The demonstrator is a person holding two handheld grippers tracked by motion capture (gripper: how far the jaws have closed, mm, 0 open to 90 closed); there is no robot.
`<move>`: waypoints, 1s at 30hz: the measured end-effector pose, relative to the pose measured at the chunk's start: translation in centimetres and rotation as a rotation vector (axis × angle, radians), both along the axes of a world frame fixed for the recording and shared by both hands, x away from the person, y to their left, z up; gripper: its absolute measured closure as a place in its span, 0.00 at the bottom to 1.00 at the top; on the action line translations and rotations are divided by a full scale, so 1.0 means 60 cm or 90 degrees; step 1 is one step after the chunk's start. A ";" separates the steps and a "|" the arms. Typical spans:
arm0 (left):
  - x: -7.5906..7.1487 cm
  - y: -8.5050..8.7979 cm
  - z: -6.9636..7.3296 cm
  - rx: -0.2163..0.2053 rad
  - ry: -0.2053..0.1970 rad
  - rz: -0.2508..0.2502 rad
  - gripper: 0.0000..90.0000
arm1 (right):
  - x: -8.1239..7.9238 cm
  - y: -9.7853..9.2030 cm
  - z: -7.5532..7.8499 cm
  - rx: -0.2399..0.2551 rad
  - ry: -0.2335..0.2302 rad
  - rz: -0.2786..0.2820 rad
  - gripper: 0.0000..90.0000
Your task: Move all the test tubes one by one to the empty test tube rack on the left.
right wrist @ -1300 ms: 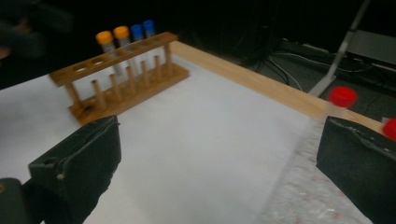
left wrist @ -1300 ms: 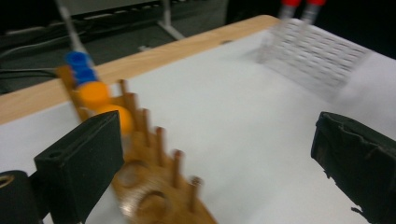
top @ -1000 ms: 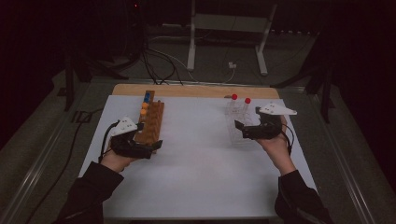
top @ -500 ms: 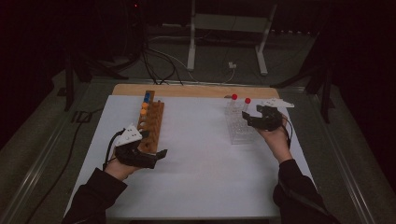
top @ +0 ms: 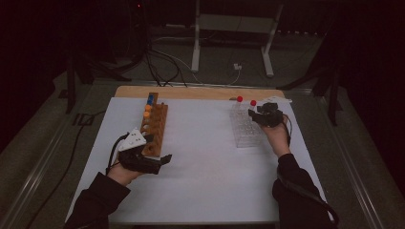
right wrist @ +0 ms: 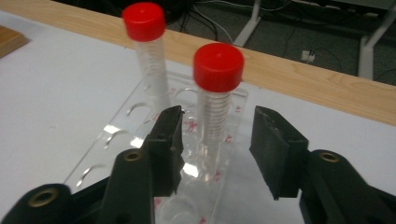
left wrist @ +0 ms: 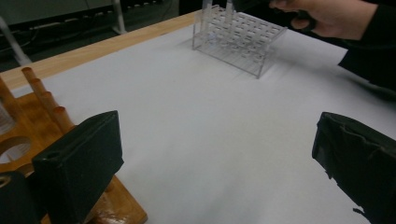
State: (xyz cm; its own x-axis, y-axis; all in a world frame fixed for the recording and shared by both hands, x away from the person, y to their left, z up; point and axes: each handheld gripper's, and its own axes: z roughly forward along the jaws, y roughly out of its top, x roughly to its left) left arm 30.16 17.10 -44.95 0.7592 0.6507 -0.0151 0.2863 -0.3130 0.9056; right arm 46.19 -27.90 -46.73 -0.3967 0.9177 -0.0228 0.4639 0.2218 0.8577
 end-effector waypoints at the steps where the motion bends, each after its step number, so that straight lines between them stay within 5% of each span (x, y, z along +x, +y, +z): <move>1: 0.000 -0.001 0.000 0.004 -0.001 0.000 0.03 | 0.003 0.000 -0.001 -0.001 0.000 -0.004 0.61; 13: 0.002 0.000 -0.001 0.000 0.005 -0.002 0.03 | 0.019 0.007 -0.008 -0.001 0.013 0.009 0.82; 30: 0.002 0.002 0.001 -0.004 0.009 -0.008 0.03 | -0.004 0.009 0.046 -0.007 -0.033 0.007 0.83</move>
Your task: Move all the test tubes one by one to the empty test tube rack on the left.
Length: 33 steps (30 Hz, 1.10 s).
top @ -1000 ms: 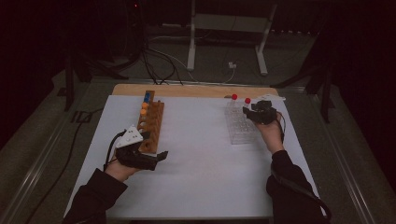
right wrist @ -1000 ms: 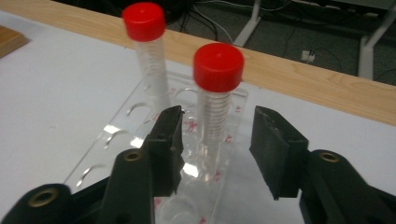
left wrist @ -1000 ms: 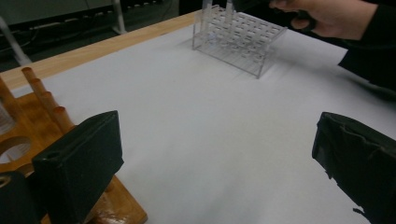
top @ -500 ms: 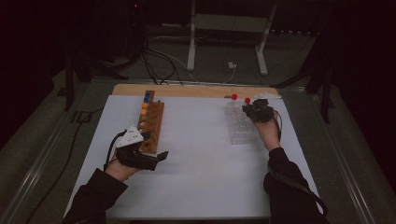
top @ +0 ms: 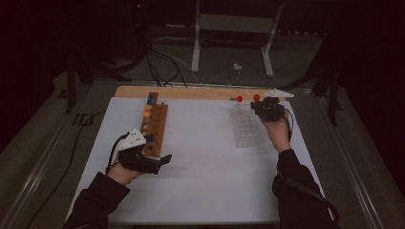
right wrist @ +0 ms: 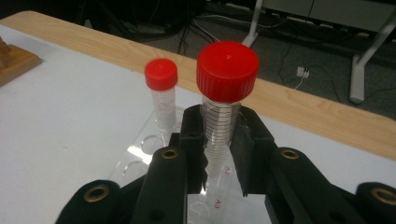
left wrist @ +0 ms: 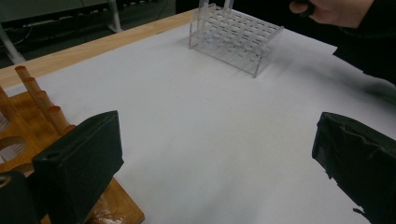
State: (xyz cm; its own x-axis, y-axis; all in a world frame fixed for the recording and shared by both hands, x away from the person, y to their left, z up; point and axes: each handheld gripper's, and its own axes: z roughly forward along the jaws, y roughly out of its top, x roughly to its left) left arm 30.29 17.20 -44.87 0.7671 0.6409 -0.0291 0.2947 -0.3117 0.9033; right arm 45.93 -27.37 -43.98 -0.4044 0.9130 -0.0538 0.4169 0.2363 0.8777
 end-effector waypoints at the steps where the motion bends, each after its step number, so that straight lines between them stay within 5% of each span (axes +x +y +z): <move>1: 0.000 0.000 0.000 0.000 0.001 -0.001 0.03 | -0.003 0.000 0.005 0.002 -0.003 0.000 0.83; 17: -0.001 -0.008 0.009 -0.001 0.007 -0.015 0.03 | -0.066 0.013 0.057 0.018 -0.041 0.033 0.83; 33: 0.004 -0.029 0.017 0.003 0.021 -0.041 0.03 | -0.155 0.083 0.057 0.018 -0.042 0.144 0.83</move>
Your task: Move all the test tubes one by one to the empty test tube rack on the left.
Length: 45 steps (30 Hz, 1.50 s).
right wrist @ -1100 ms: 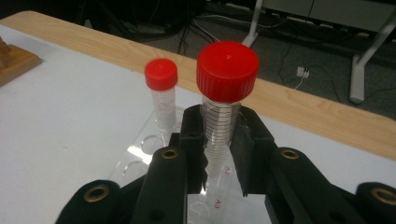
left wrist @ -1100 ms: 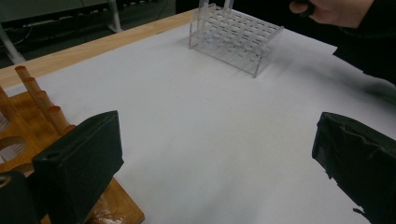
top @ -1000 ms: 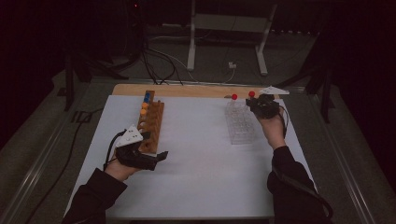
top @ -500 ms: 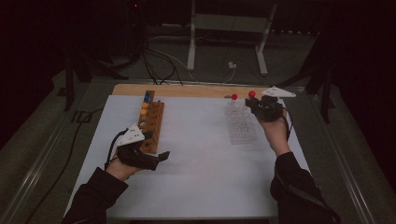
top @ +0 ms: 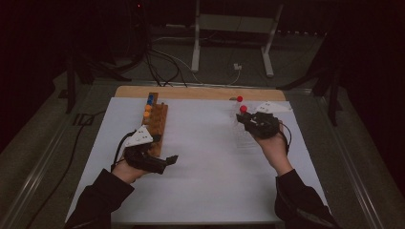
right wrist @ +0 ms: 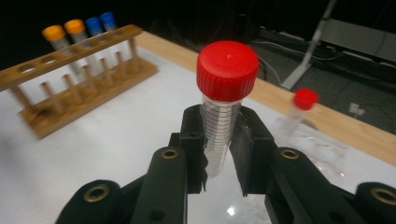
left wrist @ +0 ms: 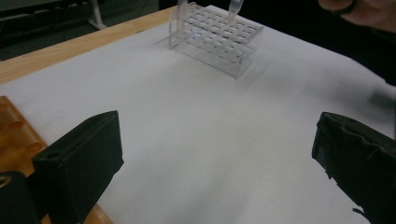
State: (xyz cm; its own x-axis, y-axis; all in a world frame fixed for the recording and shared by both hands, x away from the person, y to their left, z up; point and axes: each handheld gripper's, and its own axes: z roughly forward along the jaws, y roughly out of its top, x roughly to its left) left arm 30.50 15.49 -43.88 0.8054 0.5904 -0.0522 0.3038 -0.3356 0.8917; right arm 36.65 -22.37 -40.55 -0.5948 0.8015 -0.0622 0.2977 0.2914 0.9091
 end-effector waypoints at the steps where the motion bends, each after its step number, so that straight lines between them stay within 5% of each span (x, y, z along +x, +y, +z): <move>1: 0.000 -0.002 0.000 0.000 0.000 -0.002 0.03 | -0.006 0.004 -0.003 -0.004 0.000 0.007 0.83; 27: 0.009 -0.102 0.026 -0.011 -0.008 -0.091 0.09 | -0.103 0.091 -0.091 -0.041 0.046 0.140 0.83; 41: 0.025 -0.159 0.022 -0.017 -0.016 -0.132 0.50 | -0.116 0.115 -0.094 -0.043 0.052 0.176 0.83; 45: 0.025 -0.173 0.019 0.001 -0.019 -0.147 0.61 | -0.117 0.114 -0.093 -0.042 0.052 0.177 0.83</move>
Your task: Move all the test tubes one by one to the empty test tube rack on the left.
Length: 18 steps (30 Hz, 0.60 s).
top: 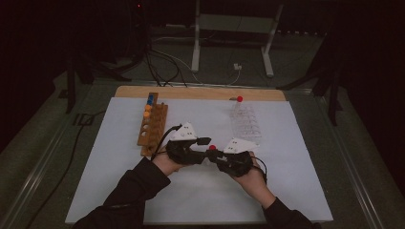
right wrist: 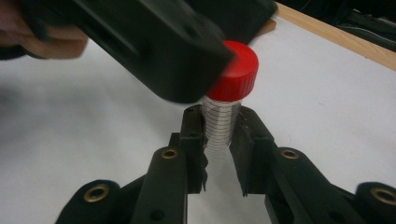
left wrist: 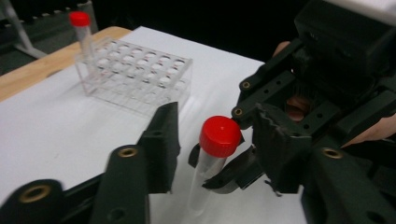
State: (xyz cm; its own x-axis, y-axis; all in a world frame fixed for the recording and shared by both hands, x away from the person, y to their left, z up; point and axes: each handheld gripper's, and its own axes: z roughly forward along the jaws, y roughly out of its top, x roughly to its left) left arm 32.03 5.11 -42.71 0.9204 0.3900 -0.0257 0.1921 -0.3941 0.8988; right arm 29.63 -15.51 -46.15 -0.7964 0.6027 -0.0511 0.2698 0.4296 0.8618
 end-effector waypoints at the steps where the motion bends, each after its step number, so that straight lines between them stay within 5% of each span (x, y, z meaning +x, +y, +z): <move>1: 0.000 -0.002 -0.001 0.004 -0.003 -0.003 0.64 | 0.000 0.000 0.001 0.001 -0.002 0.001 0.83; 5: 0.001 -0.006 -0.005 0.010 -0.007 -0.007 0.78 | 0.000 -0.003 0.002 0.002 -0.003 -0.004 0.83; 12: 0.000 -0.004 -0.002 0.019 -0.018 -0.007 0.80 | 0.002 -0.004 0.003 0.007 0.007 0.004 0.82; 18: 0.006 0.021 0.014 0.003 -0.029 0.036 0.80 | 0.002 -0.013 0.010 0.031 0.000 0.002 0.60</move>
